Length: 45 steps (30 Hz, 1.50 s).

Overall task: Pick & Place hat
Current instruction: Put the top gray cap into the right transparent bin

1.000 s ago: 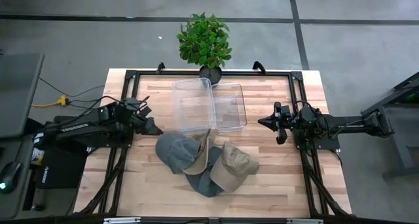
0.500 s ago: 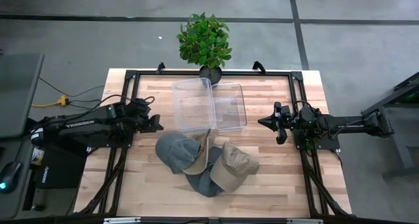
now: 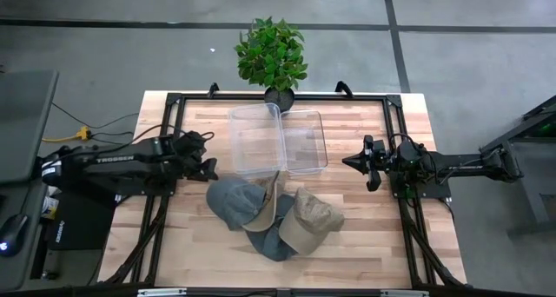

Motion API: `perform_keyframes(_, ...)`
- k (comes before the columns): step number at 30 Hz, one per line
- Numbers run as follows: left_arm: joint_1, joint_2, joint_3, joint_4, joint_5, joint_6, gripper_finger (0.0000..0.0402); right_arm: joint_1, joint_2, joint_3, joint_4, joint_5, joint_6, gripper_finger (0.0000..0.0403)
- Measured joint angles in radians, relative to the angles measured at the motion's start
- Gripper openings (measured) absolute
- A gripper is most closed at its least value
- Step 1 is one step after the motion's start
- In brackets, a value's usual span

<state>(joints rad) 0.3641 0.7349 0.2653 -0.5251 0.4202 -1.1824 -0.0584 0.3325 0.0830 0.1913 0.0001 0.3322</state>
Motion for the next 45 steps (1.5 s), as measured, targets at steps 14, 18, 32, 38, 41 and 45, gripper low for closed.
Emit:
perform_keyframes(14,-0.079,0.050,0.000,0.043,-0.005,0.000,0.0237,0.000,0.000,0.000,0.000,0.000,0.000,0.0001)
perform_keyframes(18,-0.086,0.063,0.001,0.057,-0.003,0.000,0.0237,0.000,0.000,0.000,0.000,0.000,0.000,0.0001)
perform_keyframes(32,-0.118,0.168,0.003,0.157,0.020,0.000,0.0237,0.000,0.000,0.000,0.000,0.000,0.000,0.0001)
perform_keyframes(38,-0.118,0.174,0.002,0.174,0.038,0.001,0.0235,0.000,0.000,0.000,0.000,0.000,0.000,0.0001)
perform_keyframes(41,-0.118,0.174,0.002,0.174,0.043,0.002,0.0218,0.000,0.000,0.000,0.000,0.000,0.000,0.0001)
perform_keyframes(45,-0.118,0.174,0.002,0.163,0.047,0.005,0.0170,0.000,0.000,0.000,0.000,0.000,0.000,0.0001)
